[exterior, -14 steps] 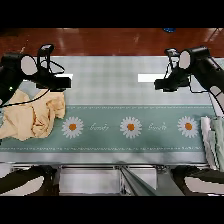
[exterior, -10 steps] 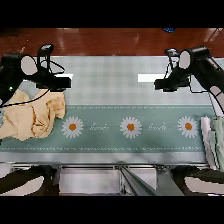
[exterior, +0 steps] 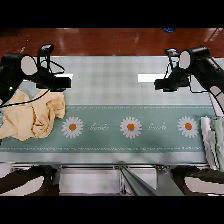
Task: Fold the shirts.
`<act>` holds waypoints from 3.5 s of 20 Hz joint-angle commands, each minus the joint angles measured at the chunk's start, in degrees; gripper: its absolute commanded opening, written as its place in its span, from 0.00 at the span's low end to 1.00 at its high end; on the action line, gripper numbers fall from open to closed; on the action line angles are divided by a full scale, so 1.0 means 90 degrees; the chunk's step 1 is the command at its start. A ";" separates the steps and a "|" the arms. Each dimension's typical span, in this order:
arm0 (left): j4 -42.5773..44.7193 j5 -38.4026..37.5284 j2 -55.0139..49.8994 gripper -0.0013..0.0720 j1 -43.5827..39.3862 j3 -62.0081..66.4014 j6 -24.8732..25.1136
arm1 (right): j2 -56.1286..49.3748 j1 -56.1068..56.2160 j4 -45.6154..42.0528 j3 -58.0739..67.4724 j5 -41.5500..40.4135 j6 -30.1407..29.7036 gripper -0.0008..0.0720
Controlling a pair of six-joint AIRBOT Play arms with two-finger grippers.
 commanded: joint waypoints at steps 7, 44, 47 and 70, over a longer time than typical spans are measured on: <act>0.0032 0.1027 -0.0019 0.06 0.0019 0.0019 0.0005 | 0.0005 -0.0005 0.0022 0.0007 -0.1161 -0.0032 0.04; 0.0721 0.0877 -0.0087 0.71 0.4512 -0.2669 -0.0185 | 0.4991 0.1061 0.1324 -0.5056 -0.1673 0.1489 0.57; 0.0100 0.0877 -0.0437 0.71 0.4512 -0.2667 0.0097 | 0.4991 0.1061 0.1321 -0.5054 -0.1727 0.1530 0.57; -0.4396 0.1166 0.1831 0.05 0.1843 0.3813 0.2103 | 0.5030 0.1061 0.0979 -0.3223 -0.2142 0.1149 0.57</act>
